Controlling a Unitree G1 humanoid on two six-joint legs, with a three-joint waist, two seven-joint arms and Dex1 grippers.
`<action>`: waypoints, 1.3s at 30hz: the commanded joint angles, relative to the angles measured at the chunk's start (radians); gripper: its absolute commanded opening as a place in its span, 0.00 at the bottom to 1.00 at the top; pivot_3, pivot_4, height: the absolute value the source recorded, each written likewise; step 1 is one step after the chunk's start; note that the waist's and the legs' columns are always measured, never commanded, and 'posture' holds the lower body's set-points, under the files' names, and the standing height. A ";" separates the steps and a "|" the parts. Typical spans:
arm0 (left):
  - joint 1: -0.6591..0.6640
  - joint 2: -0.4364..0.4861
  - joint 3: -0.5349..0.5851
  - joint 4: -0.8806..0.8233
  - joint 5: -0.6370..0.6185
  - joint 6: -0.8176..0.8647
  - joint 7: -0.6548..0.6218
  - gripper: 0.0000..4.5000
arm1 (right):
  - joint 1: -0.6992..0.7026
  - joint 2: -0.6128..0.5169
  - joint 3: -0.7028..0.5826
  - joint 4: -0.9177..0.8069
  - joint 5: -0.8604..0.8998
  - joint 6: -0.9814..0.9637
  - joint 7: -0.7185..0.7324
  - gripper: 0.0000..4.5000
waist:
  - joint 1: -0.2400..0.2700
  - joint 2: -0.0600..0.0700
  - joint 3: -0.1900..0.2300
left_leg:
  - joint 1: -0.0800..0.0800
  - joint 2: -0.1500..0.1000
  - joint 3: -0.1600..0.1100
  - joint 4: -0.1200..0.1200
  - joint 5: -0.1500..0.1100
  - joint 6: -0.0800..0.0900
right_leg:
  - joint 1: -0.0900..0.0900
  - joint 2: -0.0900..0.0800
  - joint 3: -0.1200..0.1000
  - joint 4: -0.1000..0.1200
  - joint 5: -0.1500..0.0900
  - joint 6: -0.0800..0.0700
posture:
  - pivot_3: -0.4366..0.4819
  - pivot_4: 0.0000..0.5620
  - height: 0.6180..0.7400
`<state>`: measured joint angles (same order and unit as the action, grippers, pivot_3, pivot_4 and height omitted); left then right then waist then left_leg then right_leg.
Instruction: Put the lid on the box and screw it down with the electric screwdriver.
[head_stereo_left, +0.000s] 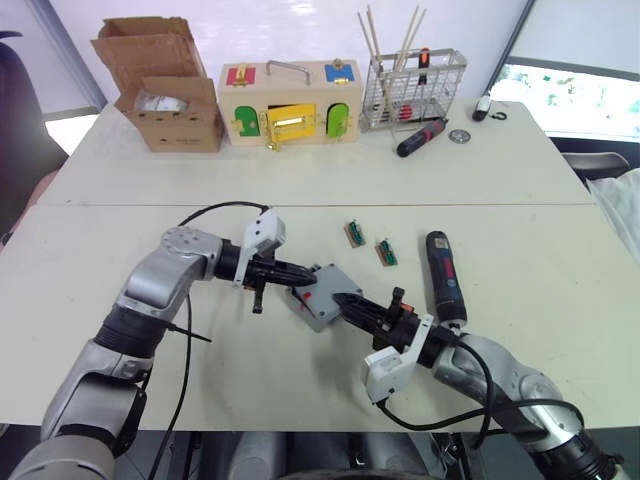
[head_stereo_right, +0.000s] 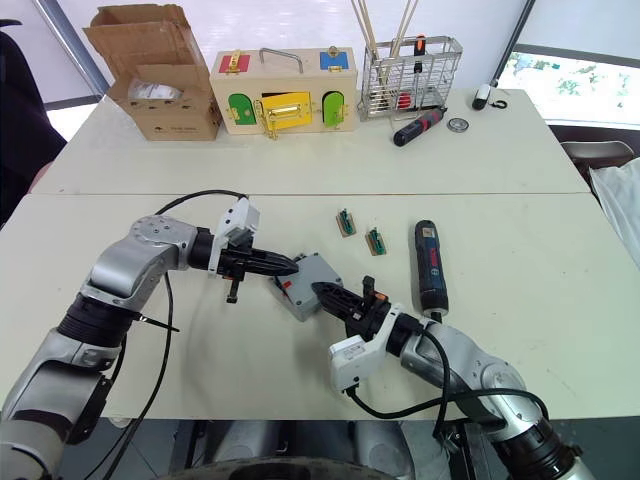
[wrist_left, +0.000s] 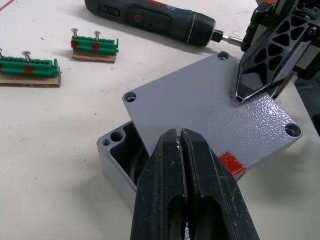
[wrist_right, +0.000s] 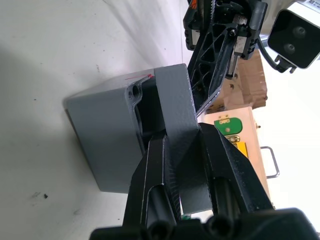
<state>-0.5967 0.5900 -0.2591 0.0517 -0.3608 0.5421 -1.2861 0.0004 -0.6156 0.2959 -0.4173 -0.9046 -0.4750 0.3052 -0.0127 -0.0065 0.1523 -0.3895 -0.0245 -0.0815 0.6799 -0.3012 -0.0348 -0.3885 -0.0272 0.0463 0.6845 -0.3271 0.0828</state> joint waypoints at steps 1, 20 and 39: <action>0.001 0.012 -0.010 0.001 0.002 0.026 -0.013 0.01 | -0.019 0.020 -0.023 -0.055 0.013 -0.029 -0.058 0.04 | 0.000 0.000 0.000 | 0.000 0.000 0.000 0.000 0.000 0.000 | 0.000 0.000 0.000 0.000 0.000 0.000 | 0.48 0.27 1.00; -0.053 0.023 0.098 -0.050 -0.122 0.196 0.030 0.01 | -0.072 0.034 0.005 0.025 -0.009 -0.105 -0.110 0.04 | 0.000 0.000 0.001 | -0.001 0.000 0.000 0.000 0.000 -0.001 | -0.002 0.000 0.000 0.000 0.000 0.000 | 0.48 0.27 1.00; -0.008 0.010 0.022 -0.047 -0.064 0.127 0.019 0.01 | -0.090 0.012 0.028 0.099 0.029 -0.130 -0.076 0.04 | 0.000 0.000 0.001 | -0.001 0.000 0.000 -0.001 0.000 0.000 | -0.002 0.000 0.001 0.000 0.000 0.000 | 0.48 0.27 1.00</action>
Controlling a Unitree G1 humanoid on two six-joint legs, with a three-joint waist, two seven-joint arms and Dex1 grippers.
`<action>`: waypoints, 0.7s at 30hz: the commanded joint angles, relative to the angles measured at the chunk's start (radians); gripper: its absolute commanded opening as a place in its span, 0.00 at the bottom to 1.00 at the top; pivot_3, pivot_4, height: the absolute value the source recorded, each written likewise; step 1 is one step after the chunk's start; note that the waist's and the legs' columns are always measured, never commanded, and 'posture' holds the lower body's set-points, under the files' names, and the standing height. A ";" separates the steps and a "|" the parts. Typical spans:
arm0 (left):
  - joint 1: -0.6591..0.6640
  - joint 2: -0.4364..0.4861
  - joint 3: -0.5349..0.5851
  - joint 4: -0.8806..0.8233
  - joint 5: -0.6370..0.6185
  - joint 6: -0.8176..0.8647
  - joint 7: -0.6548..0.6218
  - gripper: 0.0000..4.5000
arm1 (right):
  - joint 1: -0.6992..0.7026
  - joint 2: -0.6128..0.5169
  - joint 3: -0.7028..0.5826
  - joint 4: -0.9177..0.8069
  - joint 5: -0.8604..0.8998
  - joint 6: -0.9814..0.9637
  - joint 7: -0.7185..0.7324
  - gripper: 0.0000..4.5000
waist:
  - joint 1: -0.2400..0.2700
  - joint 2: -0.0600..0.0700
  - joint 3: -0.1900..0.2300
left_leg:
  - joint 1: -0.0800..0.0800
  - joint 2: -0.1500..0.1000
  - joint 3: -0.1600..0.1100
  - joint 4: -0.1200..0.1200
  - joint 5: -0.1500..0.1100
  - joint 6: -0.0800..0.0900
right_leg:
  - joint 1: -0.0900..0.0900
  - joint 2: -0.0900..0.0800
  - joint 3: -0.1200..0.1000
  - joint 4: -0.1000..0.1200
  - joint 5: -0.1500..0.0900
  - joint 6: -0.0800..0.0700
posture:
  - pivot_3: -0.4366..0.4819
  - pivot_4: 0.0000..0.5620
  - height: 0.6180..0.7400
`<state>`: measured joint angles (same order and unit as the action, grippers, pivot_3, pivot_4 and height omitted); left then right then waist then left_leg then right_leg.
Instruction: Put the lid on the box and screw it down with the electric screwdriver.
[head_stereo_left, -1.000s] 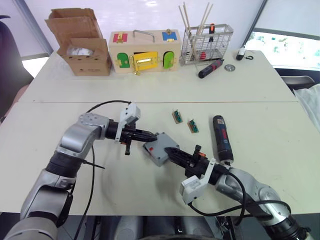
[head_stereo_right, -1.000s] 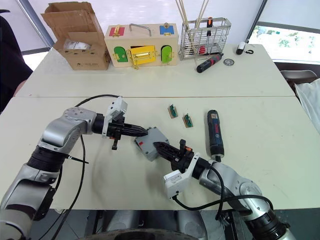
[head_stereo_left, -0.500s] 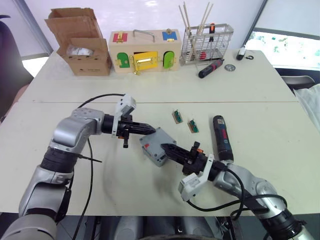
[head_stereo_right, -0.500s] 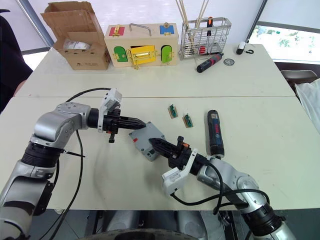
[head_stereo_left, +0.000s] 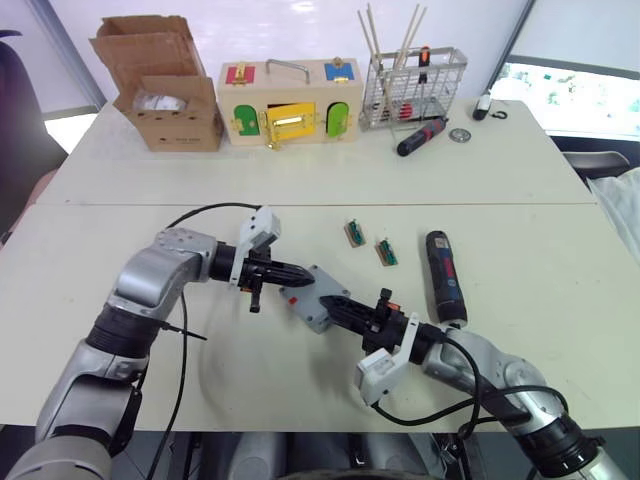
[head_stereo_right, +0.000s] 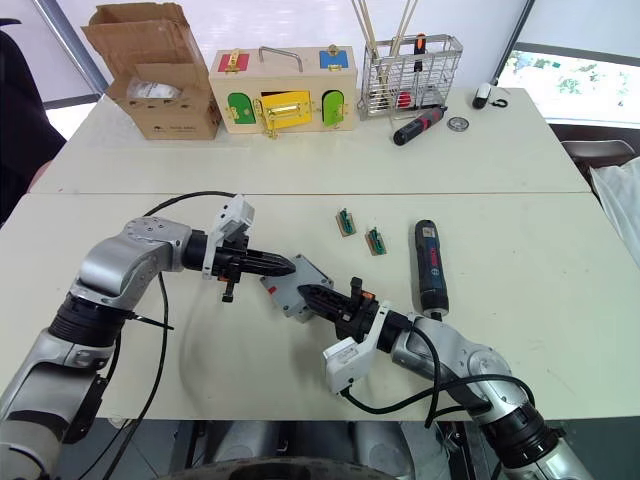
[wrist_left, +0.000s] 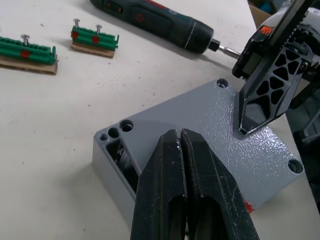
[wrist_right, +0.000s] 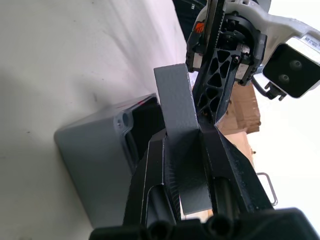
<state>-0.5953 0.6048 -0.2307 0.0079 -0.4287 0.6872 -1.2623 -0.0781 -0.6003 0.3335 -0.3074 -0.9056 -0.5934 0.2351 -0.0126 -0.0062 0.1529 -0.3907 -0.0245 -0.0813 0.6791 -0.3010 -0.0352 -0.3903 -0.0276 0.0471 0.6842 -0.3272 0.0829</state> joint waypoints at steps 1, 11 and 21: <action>-0.010 -0.006 -0.008 -0.003 0.006 -0.020 -0.006 0.01 | -0.014 -0.006 -0.010 -0.005 0.031 -0.013 -0.005 0.04 | 0.000 0.000 0.000 | 0.000 0.000 0.000 0.000 0.000 0.000 | 0.000 0.000 0.000 0.000 0.000 0.000 | 0.48 0.27 1.00; 0.008 -0.003 -0.025 -0.024 0.014 -0.040 -0.010 0.01 | -0.050 -0.026 -0.014 0.055 0.059 -0.054 -0.025 0.04 | -0.001 0.000 0.000 | 0.000 0.000 0.000 0.000 0.000 0.000 | 0.000 0.000 0.000 0.000 0.000 0.000 | 0.48 0.27 1.00; 0.022 -0.005 -0.039 -0.029 0.025 -0.062 -0.007 0.01 | -0.062 -0.027 -0.011 0.089 0.051 -0.056 -0.034 0.04 | -0.001 0.000 0.000 | 0.000 0.000 0.000 0.000 0.000 0.000 | 0.000 0.000 0.000 0.000 0.000 0.000 | 0.48 0.27 1.00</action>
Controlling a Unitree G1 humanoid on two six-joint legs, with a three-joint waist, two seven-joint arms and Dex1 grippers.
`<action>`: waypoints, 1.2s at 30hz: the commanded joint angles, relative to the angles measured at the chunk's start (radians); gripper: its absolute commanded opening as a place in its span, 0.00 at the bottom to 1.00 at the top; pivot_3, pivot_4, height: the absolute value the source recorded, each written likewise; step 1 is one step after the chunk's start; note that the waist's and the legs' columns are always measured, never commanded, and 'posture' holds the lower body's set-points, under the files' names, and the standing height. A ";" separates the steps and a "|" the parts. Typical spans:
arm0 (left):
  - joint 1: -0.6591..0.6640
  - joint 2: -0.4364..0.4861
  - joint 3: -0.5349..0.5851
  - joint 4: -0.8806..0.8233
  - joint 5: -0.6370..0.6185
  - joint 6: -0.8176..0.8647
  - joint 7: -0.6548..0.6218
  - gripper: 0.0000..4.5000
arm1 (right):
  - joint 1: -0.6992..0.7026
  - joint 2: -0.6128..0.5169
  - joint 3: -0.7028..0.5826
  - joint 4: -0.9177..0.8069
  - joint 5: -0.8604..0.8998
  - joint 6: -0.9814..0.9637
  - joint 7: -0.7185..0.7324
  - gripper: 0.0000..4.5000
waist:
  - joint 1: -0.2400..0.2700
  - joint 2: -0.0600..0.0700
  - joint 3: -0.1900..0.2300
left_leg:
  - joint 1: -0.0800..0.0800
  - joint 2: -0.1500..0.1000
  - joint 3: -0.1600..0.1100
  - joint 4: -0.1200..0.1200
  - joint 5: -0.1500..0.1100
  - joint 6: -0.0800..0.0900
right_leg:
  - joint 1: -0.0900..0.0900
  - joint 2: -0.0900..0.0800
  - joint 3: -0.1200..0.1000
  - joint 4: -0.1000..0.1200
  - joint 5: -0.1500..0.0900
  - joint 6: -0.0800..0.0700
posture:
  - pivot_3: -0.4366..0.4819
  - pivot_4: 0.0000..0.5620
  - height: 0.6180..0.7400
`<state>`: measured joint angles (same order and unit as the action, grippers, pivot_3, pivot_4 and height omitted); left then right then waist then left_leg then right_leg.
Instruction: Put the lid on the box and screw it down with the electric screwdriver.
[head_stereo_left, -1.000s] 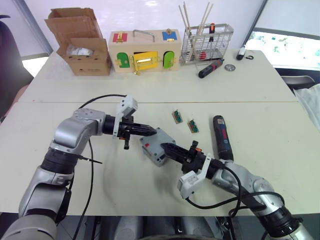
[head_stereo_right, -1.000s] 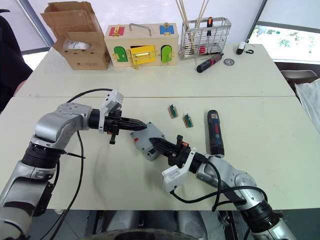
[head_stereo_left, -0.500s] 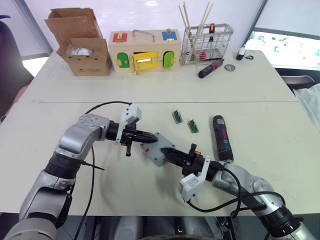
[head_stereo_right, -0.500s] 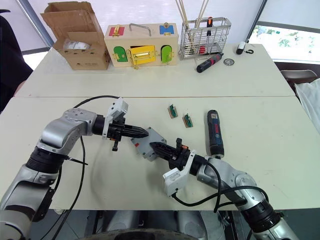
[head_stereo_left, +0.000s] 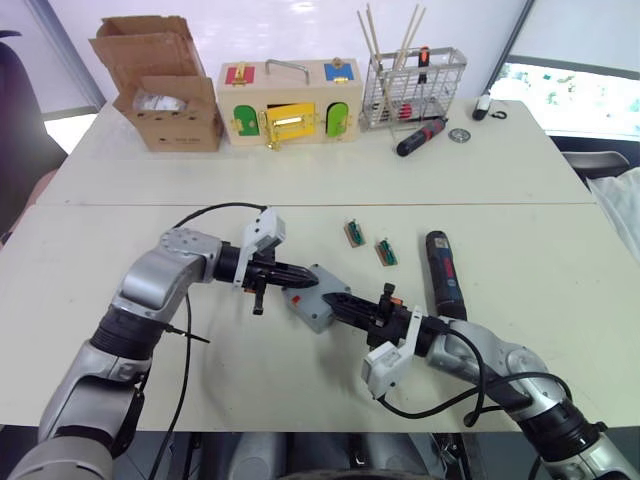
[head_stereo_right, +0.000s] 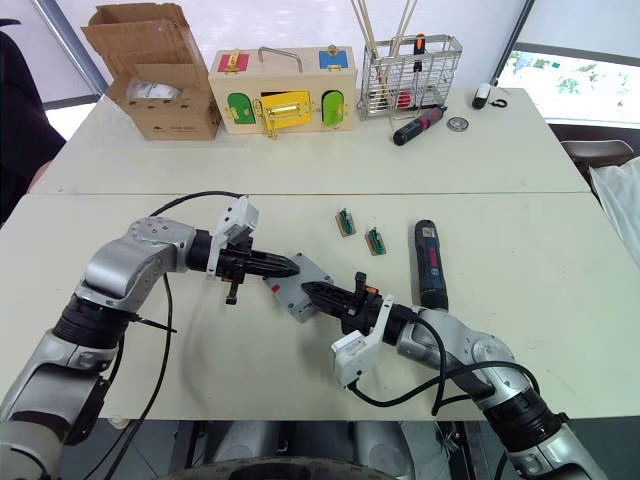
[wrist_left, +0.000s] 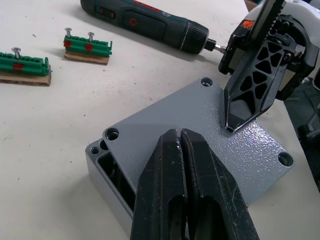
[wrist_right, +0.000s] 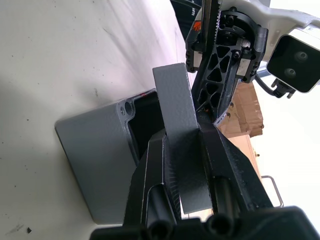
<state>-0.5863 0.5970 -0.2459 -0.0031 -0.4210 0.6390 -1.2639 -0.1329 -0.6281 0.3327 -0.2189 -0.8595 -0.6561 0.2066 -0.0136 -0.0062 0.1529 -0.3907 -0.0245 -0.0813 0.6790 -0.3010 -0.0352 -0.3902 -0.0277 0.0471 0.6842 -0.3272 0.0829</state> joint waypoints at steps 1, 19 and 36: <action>0.013 0.001 -0.024 -0.016 0.019 -0.016 -0.004 0.01 | -0.008 0.002 -0.010 0.002 0.003 0.008 -0.007 0.04 | 0.000 0.000 0.000 | 0.000 0.000 0.000 0.000 0.000 0.000 | 0.000 0.000 0.000 0.000 0.000 0.000 | 0.48 0.27 1.00; -0.033 -0.022 0.022 0.011 -0.022 0.015 0.007 0.01 | -0.018 0.021 -0.032 -0.031 -0.083 0.022 -0.125 0.04 | 0.000 0.000 0.000 | 0.000 0.000 0.000 0.000 0.000 0.000 | 0.000 0.000 0.000 0.000 0.000 0.000 | 0.48 0.27 1.00; 0.012 -0.021 -0.088 0.061 0.096 -0.105 -0.015 0.01 | -0.004 0.019 -0.007 0.006 -0.052 0.002 -0.099 0.27 | 0.001 0.000 0.000 | 0.000 0.000 0.000 0.000 0.000 0.000 | 0.000 0.000 0.000 0.000 0.000 0.000 | 0.48 0.27 1.00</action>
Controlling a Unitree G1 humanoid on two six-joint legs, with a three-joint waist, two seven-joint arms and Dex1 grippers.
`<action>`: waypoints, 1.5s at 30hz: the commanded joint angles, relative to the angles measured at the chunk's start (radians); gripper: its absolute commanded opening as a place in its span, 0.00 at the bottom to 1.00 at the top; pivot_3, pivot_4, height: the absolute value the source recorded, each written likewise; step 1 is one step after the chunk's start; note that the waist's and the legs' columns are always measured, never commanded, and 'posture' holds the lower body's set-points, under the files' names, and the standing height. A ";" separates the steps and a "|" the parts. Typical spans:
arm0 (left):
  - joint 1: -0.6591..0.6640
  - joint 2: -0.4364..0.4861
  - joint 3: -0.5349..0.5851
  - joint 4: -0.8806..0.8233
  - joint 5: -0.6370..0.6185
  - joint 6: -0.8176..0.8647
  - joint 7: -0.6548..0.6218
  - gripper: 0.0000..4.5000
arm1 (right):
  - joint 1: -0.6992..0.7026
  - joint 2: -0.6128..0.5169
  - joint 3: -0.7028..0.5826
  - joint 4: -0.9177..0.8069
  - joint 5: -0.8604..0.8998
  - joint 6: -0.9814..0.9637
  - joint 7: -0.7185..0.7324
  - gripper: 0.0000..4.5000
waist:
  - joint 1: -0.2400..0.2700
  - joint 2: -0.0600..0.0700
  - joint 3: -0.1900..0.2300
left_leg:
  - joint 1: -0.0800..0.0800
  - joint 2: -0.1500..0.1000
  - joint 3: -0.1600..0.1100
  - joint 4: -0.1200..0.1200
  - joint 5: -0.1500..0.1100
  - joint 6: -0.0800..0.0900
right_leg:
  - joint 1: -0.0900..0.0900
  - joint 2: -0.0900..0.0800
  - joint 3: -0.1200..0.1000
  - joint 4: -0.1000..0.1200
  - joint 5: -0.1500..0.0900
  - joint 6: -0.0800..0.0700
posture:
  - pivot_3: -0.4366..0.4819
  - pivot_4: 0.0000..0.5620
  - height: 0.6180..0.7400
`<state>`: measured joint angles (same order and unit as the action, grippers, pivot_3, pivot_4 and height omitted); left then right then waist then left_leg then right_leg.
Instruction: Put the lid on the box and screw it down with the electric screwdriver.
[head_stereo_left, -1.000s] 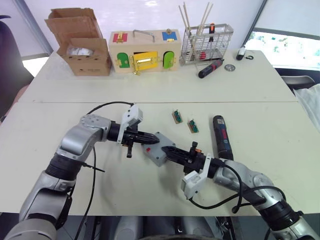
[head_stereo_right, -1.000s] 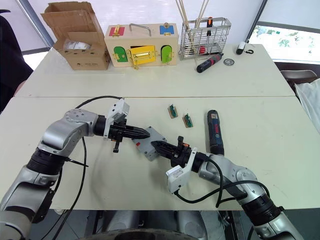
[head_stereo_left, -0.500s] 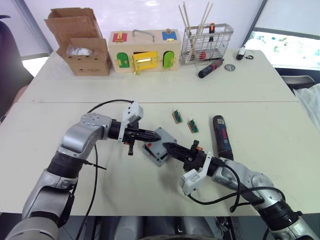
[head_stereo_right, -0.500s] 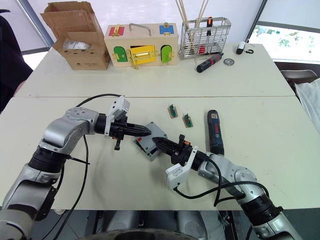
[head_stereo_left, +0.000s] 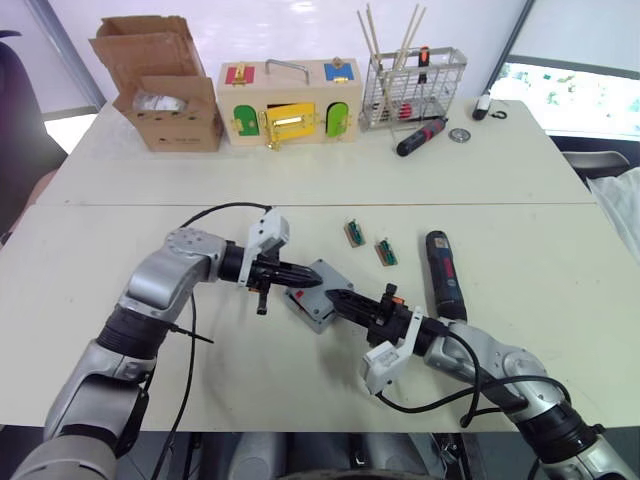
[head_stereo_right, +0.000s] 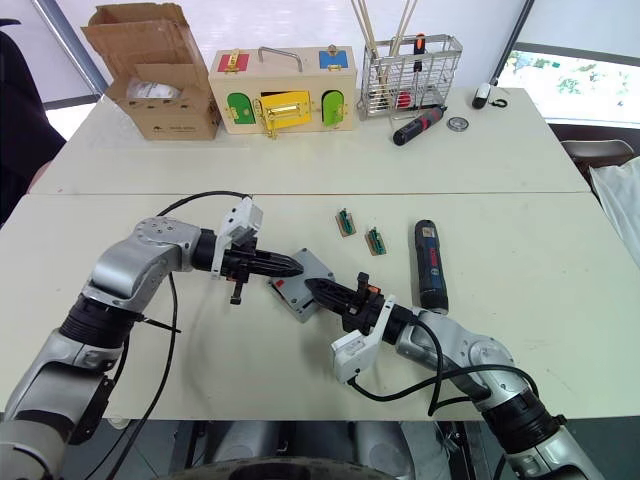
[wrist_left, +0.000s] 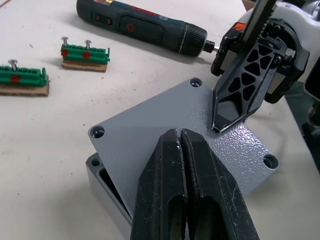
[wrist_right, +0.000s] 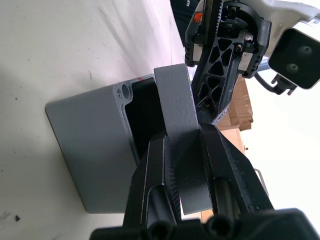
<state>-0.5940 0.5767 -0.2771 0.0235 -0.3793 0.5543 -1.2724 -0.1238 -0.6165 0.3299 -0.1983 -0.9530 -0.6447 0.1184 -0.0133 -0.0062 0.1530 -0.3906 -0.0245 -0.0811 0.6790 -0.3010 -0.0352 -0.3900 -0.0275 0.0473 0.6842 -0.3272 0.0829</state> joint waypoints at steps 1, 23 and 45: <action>0.021 -0.001 -0.063 0.042 0.061 -0.026 -0.007 0.01 | -0.015 0.008 -0.005 -0.013 0.042 -0.010 -0.011 0.35 | 0.000 0.000 0.000 | 0.000 0.000 0.000 0.000 0.000 0.000 | 0.000 0.000 0.000 0.000 0.000 0.000 | 0.48 0.27 1.00; 0.058 0.007 -0.089 0.109 0.114 -0.070 0.005 0.01 | -0.012 -0.074 -0.045 -0.040 0.071 -0.068 -0.015 0.99 | 0.000 0.000 -0.005 | 0.002 0.000 0.000 0.000 0.000 0.000 | 0.002 0.000 0.000 0.000 0.000 0.000 | 0.48 0.27 1.00; 0.062 0.003 -0.081 0.093 0.111 -0.065 0.016 0.01 | 0.027 -0.101 -0.062 -0.032 0.112 -0.060 0.038 0.99 | 0.002 0.001 -0.005 | 0.019 0.000 -0.001 -0.004 -0.002 0.004 | 0.020 0.000 0.000 -0.005 -0.002 0.000 | 0.48 0.27 1.00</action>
<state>-0.5652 0.5680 -0.3019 0.0752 -0.3338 0.4537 -1.2731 -0.1041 -0.7068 0.2864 -0.2212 -0.8498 -0.7032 0.1552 -0.0117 -0.0053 0.1478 -0.3719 -0.0247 -0.0817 0.6749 -0.3032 -0.0315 -0.3705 -0.0276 0.0472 0.6789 -0.3290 0.0833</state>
